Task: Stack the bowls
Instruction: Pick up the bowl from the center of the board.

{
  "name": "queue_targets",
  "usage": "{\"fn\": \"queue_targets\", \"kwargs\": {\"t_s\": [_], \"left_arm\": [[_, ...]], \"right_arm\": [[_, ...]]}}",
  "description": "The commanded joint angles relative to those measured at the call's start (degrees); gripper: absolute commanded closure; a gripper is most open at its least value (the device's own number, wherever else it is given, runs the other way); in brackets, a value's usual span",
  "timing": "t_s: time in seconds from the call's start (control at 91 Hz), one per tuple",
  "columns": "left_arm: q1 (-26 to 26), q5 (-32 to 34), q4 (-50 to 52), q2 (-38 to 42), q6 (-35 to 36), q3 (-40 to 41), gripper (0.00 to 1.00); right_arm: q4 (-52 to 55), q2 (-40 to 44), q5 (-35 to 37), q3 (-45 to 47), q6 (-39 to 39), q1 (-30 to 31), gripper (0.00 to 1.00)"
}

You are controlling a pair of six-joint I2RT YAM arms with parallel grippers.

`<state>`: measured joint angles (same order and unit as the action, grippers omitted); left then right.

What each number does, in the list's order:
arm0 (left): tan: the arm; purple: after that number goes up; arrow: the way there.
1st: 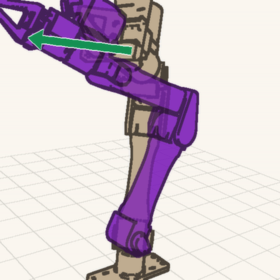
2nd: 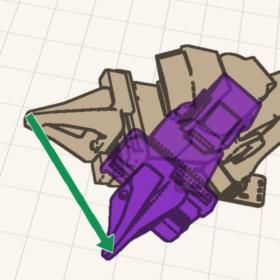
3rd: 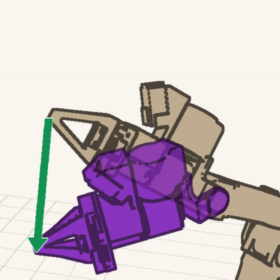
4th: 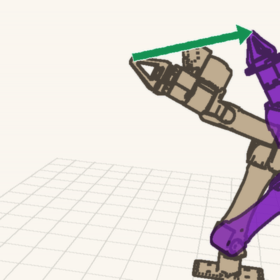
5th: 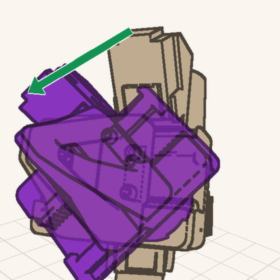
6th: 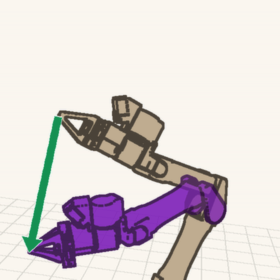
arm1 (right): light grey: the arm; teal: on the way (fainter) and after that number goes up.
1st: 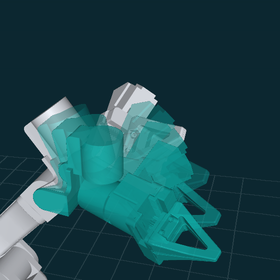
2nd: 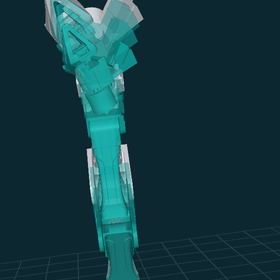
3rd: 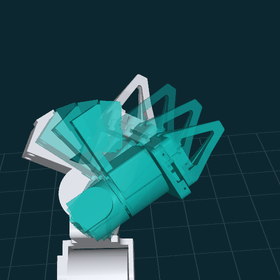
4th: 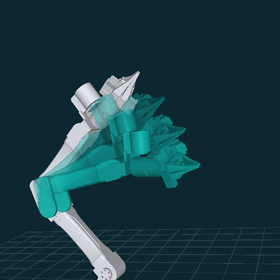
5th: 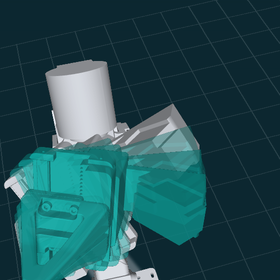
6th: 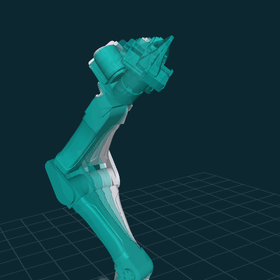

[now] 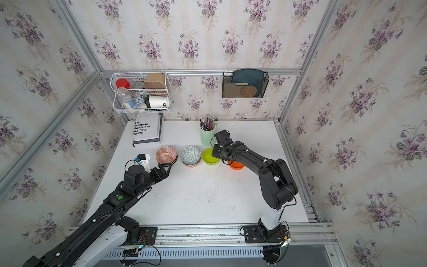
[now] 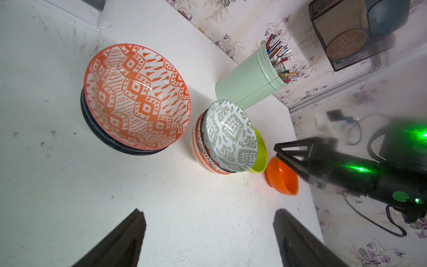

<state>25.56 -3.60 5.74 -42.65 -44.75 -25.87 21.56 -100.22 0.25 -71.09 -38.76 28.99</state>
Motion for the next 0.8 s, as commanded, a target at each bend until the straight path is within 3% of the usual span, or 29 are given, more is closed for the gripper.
{"fn": "queue_targets", "kwargs": {"t_s": [0.0, 0.231, 0.505, 0.791], "left_arm": [[0.01, 0.54, -0.68, -0.34, 0.01, -0.21, 0.09], [0.01, 0.35, -1.23, -1.37, 0.19, -0.48, 0.09], [0.01, 0.02, -1.37, -2.16, 0.12, -0.76, 0.09], [0.01, -0.27, -1.38, -3.19, -0.21, -1.11, 0.09]], "right_arm": [[-0.25, 1.5, 0.38, 1.12, 1.76, -3.24, 0.59], [-0.29, 8.7, -0.2, 7.03, 4.19, -8.74, 0.56], [-2.27, 15.19, -4.62, 17.17, 5.44, -16.8, 0.46], [-4.76, 15.16, -6.71, 21.85, 5.88, -18.2, 0.38]]}}
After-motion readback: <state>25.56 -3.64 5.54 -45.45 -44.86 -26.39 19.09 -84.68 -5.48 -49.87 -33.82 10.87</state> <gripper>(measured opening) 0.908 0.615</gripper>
